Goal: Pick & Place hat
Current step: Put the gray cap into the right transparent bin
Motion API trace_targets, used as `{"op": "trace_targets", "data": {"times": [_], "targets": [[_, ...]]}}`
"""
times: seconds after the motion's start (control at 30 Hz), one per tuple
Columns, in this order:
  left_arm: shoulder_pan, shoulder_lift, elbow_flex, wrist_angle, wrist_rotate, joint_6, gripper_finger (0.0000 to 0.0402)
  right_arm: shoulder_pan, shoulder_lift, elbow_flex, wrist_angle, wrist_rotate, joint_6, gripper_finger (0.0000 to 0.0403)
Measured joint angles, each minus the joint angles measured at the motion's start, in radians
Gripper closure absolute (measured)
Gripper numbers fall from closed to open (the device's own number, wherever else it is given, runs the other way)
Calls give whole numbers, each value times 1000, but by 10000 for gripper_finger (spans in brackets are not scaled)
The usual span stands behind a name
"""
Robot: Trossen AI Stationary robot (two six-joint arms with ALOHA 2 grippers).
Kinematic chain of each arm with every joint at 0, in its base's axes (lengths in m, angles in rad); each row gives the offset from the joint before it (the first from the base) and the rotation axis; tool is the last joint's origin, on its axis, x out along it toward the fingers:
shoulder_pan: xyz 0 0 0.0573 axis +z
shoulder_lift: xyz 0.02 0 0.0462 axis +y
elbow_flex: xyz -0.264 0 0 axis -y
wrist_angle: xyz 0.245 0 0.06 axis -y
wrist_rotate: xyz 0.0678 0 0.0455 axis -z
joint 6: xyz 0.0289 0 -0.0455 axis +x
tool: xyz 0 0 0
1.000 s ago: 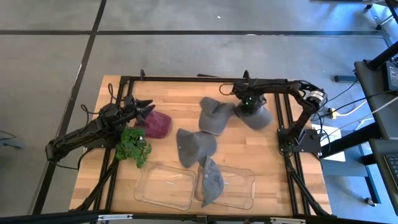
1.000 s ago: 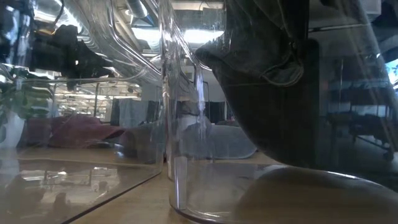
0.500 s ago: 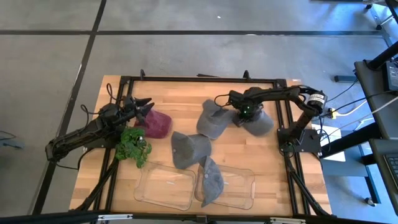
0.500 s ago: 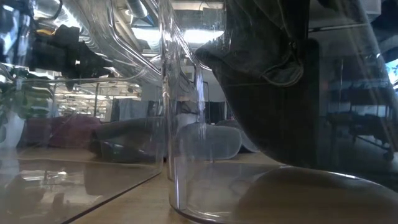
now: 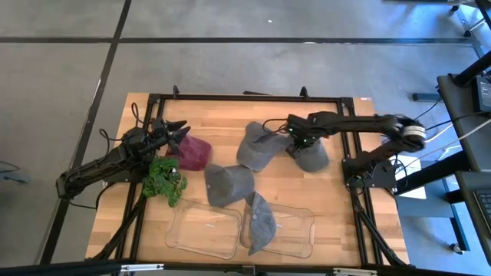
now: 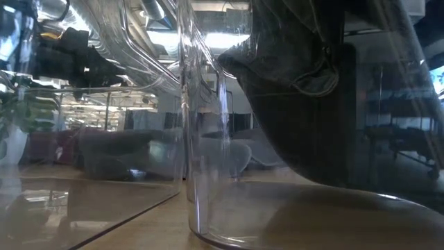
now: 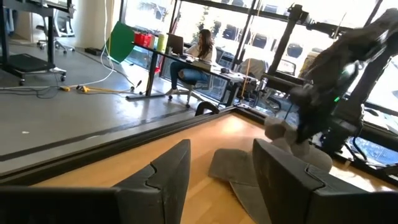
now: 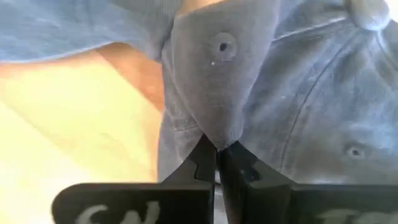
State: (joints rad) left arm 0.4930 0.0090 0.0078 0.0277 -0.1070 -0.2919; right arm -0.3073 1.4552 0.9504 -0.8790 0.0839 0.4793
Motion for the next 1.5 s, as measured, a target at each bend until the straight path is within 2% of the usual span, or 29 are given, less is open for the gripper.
{"op": "trace_targets", "data": {"times": [0.4,0.6,0.87,0.97,1.03,1.2,1.5], "targets": [[0,0,0,2,-8,25,233,166,-352,20,0,217,114,395],[0,0,0,3,-13,25,233,283,-417,132,103,277,1,395],[0,0,0,3,-13,43,233,527,-367,362,137,303,-194,395],[0,0,0,2,4,68,233,651,-319,428,128,364,-226,395],[0,0,0,-1,20,90,233,734,-278,460,100,444,-247,395],[0,0,0,-2,23,96,233,900,-163,506,41,644,-249,395],[0,0,0,-2,32,93,233,1011,-40,526,44,758,-88,395]]}}
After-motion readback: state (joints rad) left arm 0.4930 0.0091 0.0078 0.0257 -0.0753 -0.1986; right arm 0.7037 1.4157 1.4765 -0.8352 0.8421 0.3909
